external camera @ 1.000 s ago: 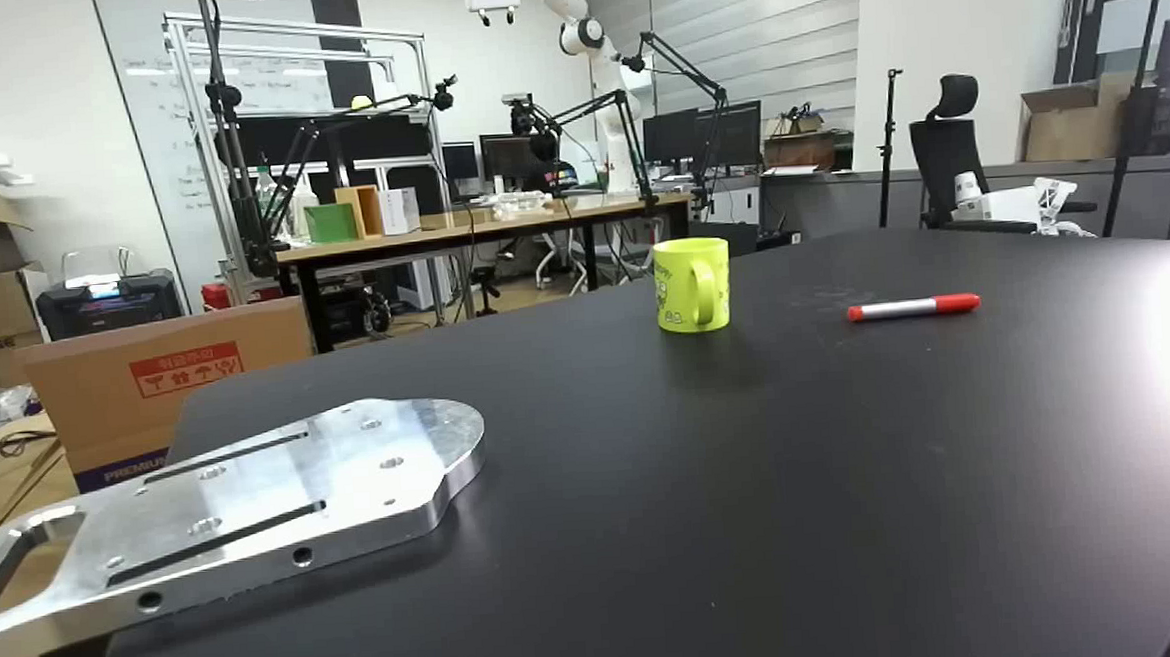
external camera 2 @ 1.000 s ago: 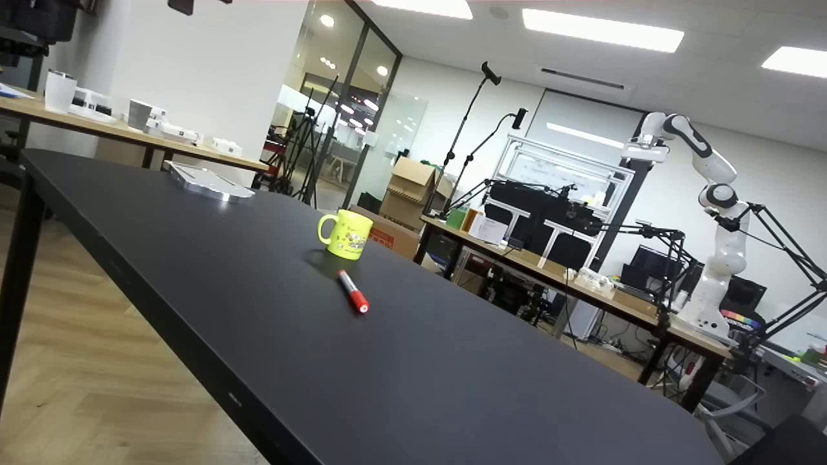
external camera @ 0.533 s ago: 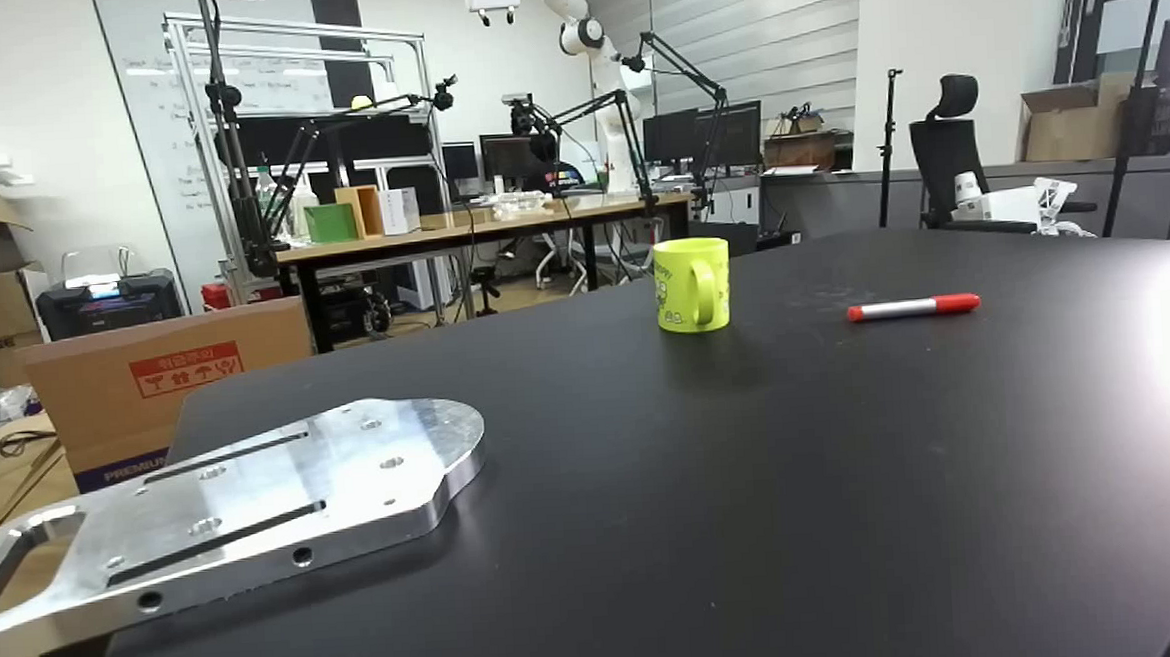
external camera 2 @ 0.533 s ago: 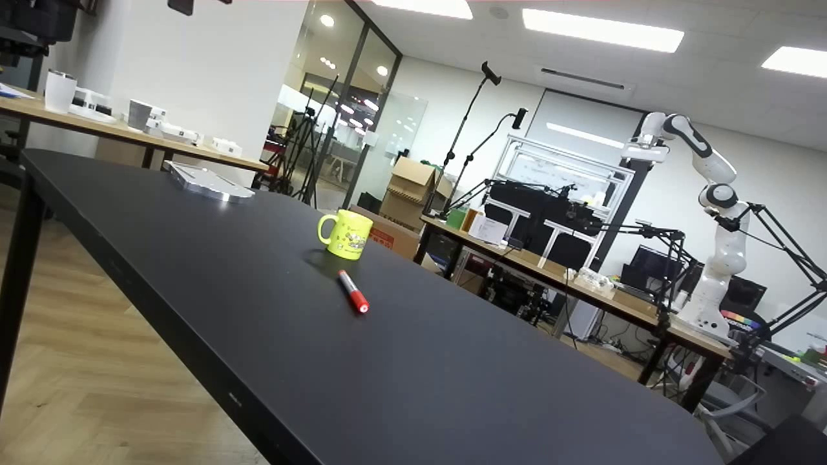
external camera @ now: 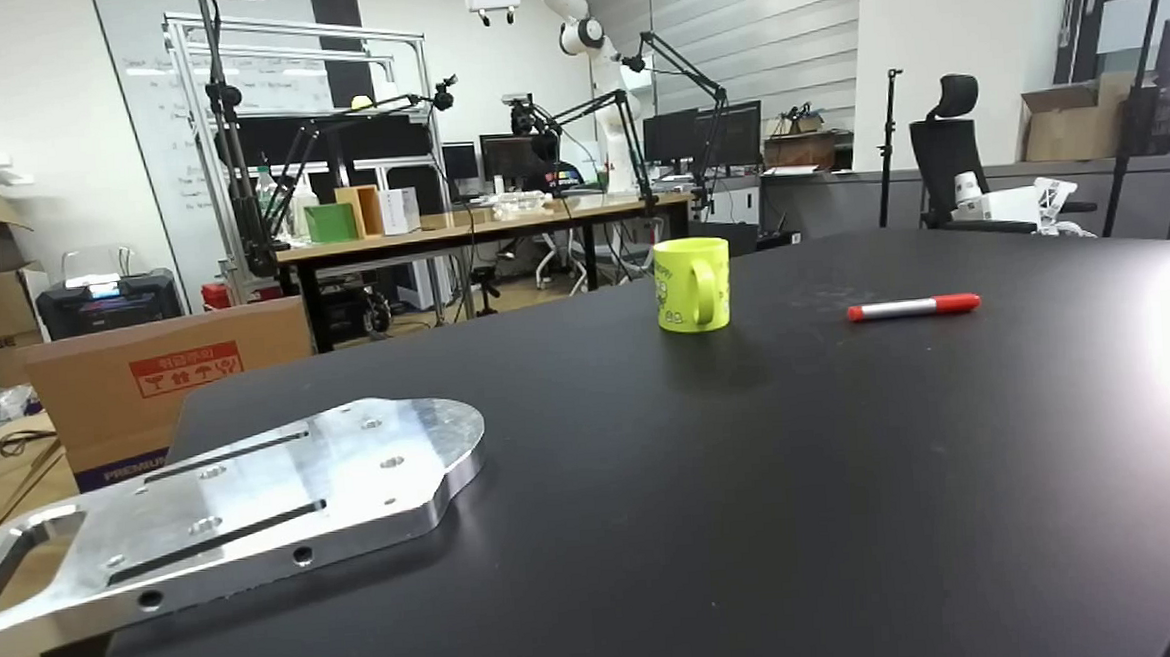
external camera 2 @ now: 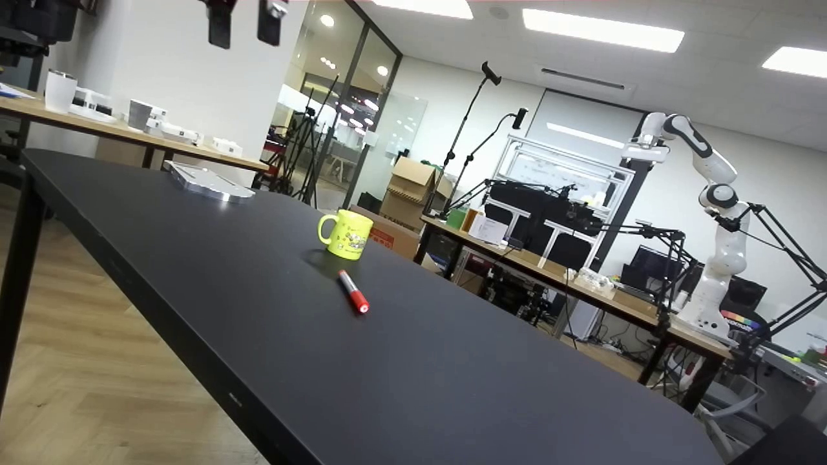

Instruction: Put the marker into the mug.

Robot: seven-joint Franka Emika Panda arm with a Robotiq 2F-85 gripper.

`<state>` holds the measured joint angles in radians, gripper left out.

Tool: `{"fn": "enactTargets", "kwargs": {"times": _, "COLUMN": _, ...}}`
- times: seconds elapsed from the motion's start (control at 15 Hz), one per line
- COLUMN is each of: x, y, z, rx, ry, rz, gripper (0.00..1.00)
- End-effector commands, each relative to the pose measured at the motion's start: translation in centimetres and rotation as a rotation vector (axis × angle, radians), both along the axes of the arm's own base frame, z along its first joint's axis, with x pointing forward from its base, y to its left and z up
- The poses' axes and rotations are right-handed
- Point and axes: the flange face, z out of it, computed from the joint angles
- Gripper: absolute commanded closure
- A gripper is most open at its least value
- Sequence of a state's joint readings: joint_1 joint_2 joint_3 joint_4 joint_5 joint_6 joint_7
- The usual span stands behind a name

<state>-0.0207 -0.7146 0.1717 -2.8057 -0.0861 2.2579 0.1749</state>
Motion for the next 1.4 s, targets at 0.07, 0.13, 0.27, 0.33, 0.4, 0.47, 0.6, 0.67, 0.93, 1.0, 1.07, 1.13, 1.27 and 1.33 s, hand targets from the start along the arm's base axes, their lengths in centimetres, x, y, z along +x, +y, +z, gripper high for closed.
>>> {"fn": "enactTargets", "kwargs": {"times": 0.07, "x": 6.7, "y": -5.9, "z": -4.8, "rx": -0.091, "ry": 0.022, "rz": 0.152, "gripper": 0.00}}
{"fn": "enactTargets", "kwargs": {"times": 0.13, "x": 8.1, "y": -7.3, "z": -5.7, "rx": -0.111, "ry": 0.027, "rz": 0.185, "gripper": 0.00}}
{"fn": "enactTargets", "kwargs": {"times": 0.27, "x": 10.9, "y": -10.0, "z": -7.1, "rx": -0.129, "ry": 0.048, "rz": 0.277, "gripper": 0.00}}
{"fn": "enactTargets", "kwargs": {"times": 0.33, "x": 12.3, "y": -11.4, "z": -7.9, "rx": -0.126, "ry": 0.073, "rz": 0.346, "gripper": 0.00}}
{"fn": "enactTargets", "kwargs": {"times": 0.4, "x": 13.9, "y": -12.5, "z": -8.6, "rx": -0.123, "ry": 0.093, "rz": 0.395, "gripper": 0.00}}
{"fn": "enactTargets", "kwargs": {"times": 0.47, "x": 15.6, "y": -13.3, "z": -9.3, "rx": -0.117, "ry": 0.112, "rz": 0.452, "gripper": 0.00}}
{"fn": "enactTargets", "kwargs": {"times": 0.6, "x": 19.0, "y": -14.2, "z": -10.0, "rx": -0.112, "ry": 0.133, "rz": 0.563, "gripper": 0.00}}
{"fn": "enactTargets", "kwargs": {"times": 0.67, "x": 20.7, "y": -14.5, "z": -10.1, "rx": -0.107, "ry": 0.141, "rz": 0.621, "gripper": 0.00}}
{"fn": "enactTargets", "kwargs": {"times": 0.93, "x": 26.7, "y": -13.3, "z": -10.5, "rx": -0.041, "ry": 0.150, "rz": 0.854, "gripper": 0.00}}
{"fn": "enactTargets", "kwargs": {"times": 1.0, "x": 27.8, "y": -12.5, "z": -10.6, "rx": -0.027, "ry": 0.156, "rz": 0.913, "gripper": 0.00}}
{"fn": "enactTargets", "kwargs": {"times": 1.07, "x": 28.8, "y": -11.6, "z": -10.7, "rx": -0.018, "ry": 0.166, "rz": 0.971, "gripper": 0.00}}
{"fn": "enactTargets", "kwargs": {"times": 1.13, "x": 29.6, "y": -10.3, "z": -11.0, "rx": -0.004, "ry": 0.181, "rz": 1.029, "gripper": 0.00}}
{"fn": "enactTargets", "kwargs": {"times": 1.27, "x": 28.2, "y": -10.4, "z": -11.1, "rx": -0.017, "ry": 0.186, "rz": 1.000, "gripper": 0.00}}
{"fn": "enactTargets", "kwargs": {"times": 1.33, "x": 28.8, "y": -9.5, "z": -11.4, "rx": -0.006, "ry": 0.199, "rz": 1.035, "gripper": 0.00}}
